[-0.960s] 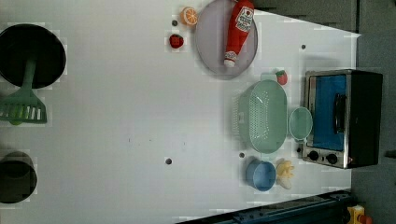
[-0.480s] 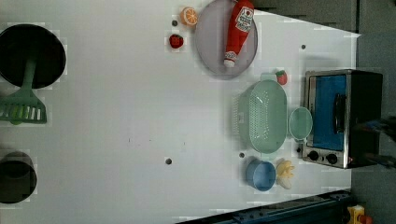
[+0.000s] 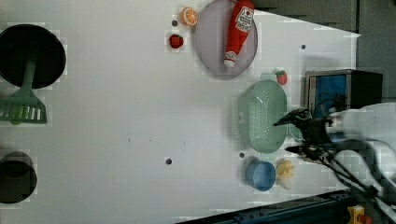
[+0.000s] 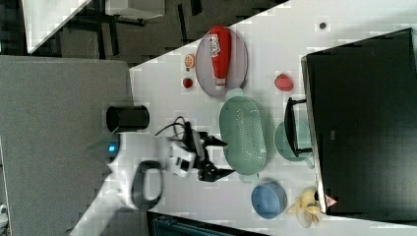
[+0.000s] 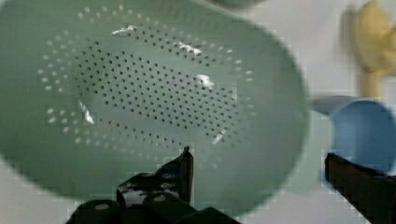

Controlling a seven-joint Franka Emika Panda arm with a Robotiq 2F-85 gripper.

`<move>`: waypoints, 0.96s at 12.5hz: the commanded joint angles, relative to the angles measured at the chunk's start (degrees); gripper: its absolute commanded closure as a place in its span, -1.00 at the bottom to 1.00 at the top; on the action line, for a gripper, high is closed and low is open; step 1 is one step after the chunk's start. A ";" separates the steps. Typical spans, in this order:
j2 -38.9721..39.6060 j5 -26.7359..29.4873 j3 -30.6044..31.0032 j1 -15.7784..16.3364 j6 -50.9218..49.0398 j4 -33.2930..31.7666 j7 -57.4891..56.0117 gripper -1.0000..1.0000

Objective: Drag strainer right to left.

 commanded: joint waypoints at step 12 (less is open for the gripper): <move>19.52 0.34 4.12 2.88 30.12 -0.74 23.10 -1.00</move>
